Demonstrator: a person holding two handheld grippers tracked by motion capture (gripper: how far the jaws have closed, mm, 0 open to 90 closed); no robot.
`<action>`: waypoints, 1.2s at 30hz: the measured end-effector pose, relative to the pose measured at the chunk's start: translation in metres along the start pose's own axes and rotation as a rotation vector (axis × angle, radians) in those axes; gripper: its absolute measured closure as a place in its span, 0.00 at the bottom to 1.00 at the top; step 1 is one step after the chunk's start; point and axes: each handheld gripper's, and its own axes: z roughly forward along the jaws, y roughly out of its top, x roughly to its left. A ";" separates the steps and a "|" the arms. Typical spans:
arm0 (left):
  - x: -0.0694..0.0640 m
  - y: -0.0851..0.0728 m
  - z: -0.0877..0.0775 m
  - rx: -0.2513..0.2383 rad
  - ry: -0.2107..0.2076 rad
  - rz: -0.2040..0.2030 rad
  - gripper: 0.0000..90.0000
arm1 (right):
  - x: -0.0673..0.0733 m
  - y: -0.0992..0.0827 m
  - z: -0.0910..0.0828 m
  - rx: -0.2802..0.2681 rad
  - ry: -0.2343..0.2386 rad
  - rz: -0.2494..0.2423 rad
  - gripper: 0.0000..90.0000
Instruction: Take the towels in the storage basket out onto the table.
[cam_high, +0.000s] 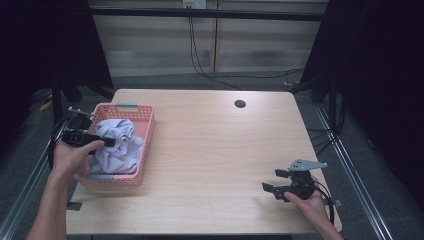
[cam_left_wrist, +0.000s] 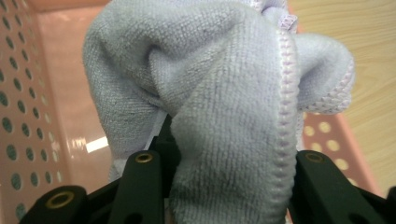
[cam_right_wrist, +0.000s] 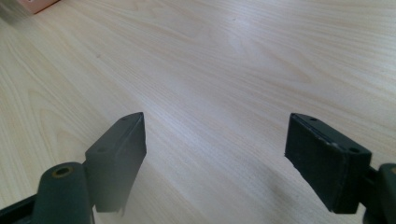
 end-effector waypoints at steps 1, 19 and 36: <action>-0.003 0.003 -0.004 -0.016 -0.009 -0.003 0.66 | 0.000 0.000 0.000 0.000 0.001 0.001 0.23; -0.009 0.023 -0.044 -0.166 -0.082 -0.013 0.66 | 0.000 0.000 -0.001 -0.001 0.006 0.004 0.23; -0.028 0.051 -0.073 -0.229 -0.072 0.031 0.66 | 0.000 0.000 -0.001 0.000 0.007 0.004 0.22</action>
